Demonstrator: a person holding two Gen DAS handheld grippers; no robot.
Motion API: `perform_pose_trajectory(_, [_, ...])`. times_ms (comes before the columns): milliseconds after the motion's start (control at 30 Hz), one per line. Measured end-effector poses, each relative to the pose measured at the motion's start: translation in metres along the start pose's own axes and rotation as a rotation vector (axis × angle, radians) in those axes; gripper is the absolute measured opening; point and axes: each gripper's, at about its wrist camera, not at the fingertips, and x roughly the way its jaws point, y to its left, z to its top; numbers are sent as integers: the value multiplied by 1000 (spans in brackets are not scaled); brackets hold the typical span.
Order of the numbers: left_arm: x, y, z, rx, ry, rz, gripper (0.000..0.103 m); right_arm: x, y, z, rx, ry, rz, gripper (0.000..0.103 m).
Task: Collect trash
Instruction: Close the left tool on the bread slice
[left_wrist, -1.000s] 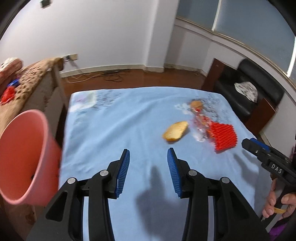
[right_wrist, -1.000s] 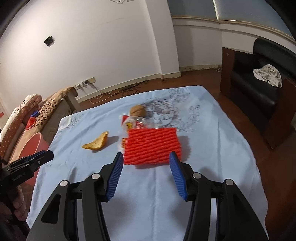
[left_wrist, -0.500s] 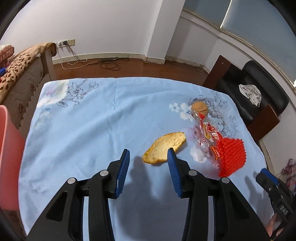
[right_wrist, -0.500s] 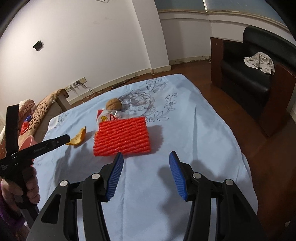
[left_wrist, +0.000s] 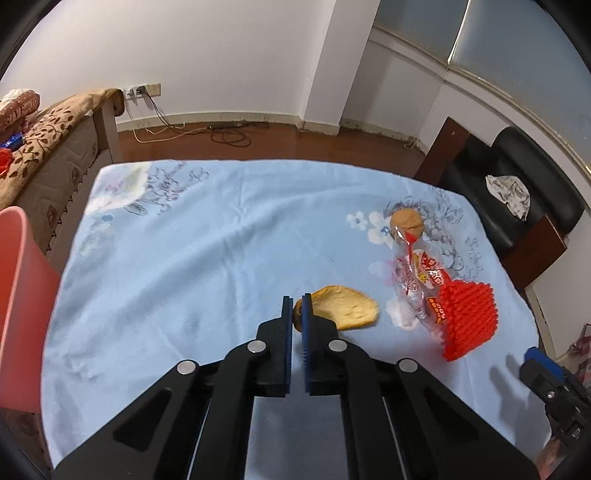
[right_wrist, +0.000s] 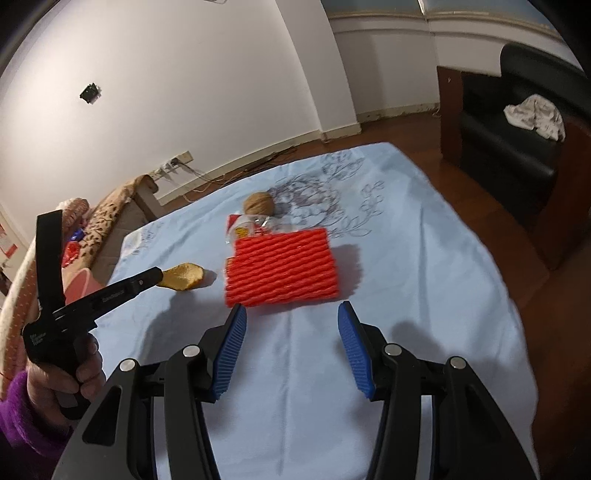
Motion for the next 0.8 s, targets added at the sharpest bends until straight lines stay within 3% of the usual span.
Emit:
perform_pose_trajectory(300, [-40,29,-11,-25,-45,0,4,21,2,-1,144,63,114,51])
perform_pose_trajectory(667, [-70,43,-25,33,-98,1,4,46,5,34,101,-25,-116,58])
perform_pose_trajectory(800, [-73,47,-27,32,-97,-16,4,63,-6,40,127,25,-121,59])
